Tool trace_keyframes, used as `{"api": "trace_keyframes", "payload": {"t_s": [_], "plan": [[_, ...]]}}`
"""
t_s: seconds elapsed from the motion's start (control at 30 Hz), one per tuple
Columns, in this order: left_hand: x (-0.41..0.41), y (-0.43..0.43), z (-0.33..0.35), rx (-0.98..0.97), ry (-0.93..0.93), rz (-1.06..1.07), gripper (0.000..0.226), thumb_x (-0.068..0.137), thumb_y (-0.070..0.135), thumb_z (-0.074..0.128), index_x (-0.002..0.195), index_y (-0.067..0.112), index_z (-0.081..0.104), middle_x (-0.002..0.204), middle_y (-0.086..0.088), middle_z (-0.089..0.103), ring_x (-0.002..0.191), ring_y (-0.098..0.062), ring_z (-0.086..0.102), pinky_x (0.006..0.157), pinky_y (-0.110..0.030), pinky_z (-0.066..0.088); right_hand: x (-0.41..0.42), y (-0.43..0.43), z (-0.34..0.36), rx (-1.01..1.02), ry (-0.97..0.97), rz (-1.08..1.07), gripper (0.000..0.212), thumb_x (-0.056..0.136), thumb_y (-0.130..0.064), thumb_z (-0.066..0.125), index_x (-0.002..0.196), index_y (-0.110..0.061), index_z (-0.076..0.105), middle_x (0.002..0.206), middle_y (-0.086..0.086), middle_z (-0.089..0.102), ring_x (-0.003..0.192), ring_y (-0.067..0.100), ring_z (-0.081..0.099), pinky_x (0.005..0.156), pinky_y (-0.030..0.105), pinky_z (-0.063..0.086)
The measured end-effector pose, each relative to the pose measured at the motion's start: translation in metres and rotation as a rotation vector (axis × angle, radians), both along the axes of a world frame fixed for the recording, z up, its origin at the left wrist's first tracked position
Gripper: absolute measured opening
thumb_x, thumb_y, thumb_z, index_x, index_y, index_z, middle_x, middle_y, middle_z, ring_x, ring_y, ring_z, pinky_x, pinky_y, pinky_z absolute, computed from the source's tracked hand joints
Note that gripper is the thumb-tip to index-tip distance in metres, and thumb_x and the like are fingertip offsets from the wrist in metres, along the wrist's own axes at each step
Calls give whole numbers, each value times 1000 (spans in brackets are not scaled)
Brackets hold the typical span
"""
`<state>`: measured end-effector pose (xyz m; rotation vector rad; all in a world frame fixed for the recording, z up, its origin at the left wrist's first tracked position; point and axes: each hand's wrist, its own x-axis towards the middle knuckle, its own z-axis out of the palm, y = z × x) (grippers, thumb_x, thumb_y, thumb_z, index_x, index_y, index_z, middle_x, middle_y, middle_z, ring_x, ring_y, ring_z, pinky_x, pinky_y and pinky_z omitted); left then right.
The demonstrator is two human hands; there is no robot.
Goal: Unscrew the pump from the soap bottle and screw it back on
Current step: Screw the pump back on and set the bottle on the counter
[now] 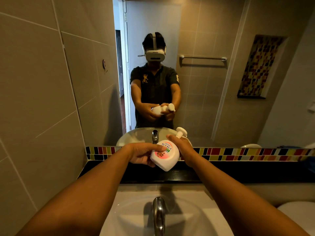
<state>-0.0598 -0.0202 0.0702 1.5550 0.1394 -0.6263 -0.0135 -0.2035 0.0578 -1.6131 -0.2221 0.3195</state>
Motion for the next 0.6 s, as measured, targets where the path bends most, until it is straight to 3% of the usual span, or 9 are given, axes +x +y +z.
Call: {"api": "trace_keyframes", "payload": {"t_s": [0.17, 0.3, 0.4, 0.5, 0.6], "plan": [[5, 0, -3, 131, -92, 10, 42, 83, 28, 71, 121, 14, 59, 115, -12, 69, 113, -28, 64, 95, -40, 52, 1, 4, 6, -77, -86, -35, 16, 88, -34, 65, 85, -19, 59, 80, 11, 71, 76, 26, 70, 80, 46, 58], [4, -10, 0, 359, -260, -24, 38, 83, 27, 72, 116, 16, 58, 105, -4, 69, 95, -19, 68, 78, -29, 58, 3, 5, 1, -114, -137, -95, 15, 86, -30, 67, 83, -17, 59, 77, 10, 71, 73, 23, 71, 68, 36, 58], [4, -18, -4, 490, -386, -7, 40, 80, 28, 75, 114, 20, 56, 109, -5, 68, 92, -18, 67, 72, -25, 58, 4, 6, -2, -121, -150, -146, 13, 84, -28, 68, 82, -19, 59, 77, 9, 70, 79, 28, 71, 74, 41, 60], [4, -25, -11, 546, -449, 31, 50, 76, 30, 79, 118, 19, 55, 110, -4, 68, 96, -20, 68, 76, -32, 59, 6, 5, -6, -71, -127, -190, 16, 83, -23, 69, 79, -24, 53, 78, 8, 68, 81, 28, 69, 82, 47, 58], [5, -26, -15, 583, -460, 30, 55, 74, 33, 80, 121, 19, 55, 108, -3, 68, 96, -20, 69, 76, -33, 60, 14, 3, -15, -113, -106, -199, 22, 68, -36, 71, 82, -22, 61, 84, 16, 73, 81, 31, 73, 81, 55, 59]]}}
